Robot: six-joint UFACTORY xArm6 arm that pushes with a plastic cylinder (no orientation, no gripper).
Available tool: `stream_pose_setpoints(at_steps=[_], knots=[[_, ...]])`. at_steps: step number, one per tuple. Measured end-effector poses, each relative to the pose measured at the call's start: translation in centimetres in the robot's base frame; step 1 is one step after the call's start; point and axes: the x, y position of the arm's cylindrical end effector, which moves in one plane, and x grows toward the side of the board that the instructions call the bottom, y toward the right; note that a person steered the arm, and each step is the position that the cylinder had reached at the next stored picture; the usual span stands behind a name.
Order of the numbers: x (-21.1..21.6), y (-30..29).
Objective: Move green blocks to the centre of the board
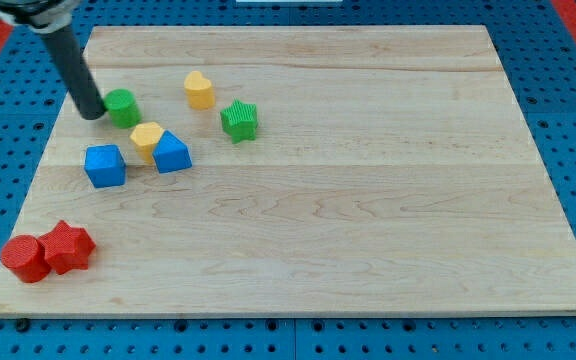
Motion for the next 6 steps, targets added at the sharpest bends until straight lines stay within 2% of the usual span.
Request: stream_pose_setpoints(at_steps=[1, 2, 3, 4, 5, 6], knots=[[-0.1, 5.2], [-0.1, 7.7], [-0.2, 4.5], [-2.3, 1.2], [-5.0, 2.2], [-5.4, 6.5]])
